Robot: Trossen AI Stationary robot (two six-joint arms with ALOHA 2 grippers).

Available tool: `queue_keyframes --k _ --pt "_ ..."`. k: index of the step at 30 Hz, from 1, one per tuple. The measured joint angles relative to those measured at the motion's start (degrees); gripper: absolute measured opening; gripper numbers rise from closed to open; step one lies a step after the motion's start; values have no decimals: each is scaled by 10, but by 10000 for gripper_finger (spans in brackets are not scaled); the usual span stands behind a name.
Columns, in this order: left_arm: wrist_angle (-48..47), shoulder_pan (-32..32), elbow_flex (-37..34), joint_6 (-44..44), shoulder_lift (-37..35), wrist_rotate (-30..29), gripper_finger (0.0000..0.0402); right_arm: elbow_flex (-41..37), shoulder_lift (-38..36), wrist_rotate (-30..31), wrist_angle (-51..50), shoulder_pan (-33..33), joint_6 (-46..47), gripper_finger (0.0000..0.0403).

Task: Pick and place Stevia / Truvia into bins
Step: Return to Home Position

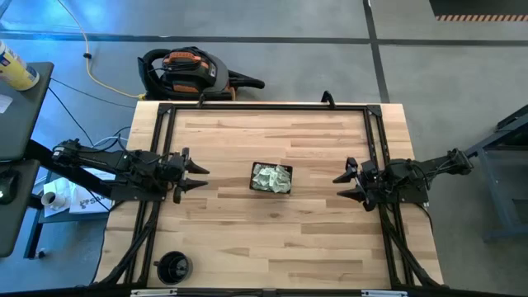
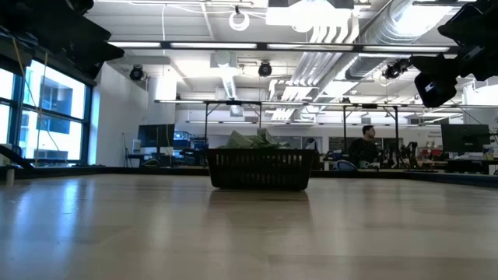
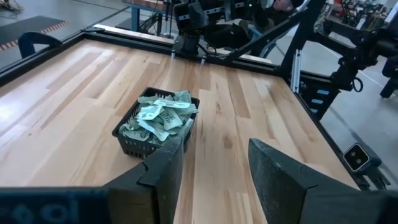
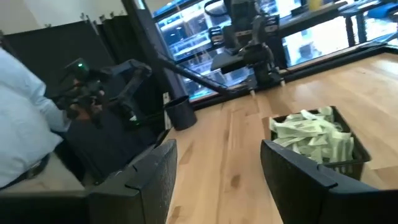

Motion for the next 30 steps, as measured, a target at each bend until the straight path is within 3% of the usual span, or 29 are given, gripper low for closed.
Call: queue_keyframes --k 8,10,14,19,30 --pt "0 0 0 -15 0 11 216 0 0 -7 -1 0 0 222" --pt "1 0 0 -18 0 11 216 0 4 18 3 -1 -13 222" --pt "5 0 0 -25 0 11 216 0 7 81 13 -9 -139 222" --pt "6 0 0 -31 0 11 216 0 8 86 13 -21 -277 222" --pt "12 0 0 -29 0 9 216 0 8 71 12 -37 -267 222"
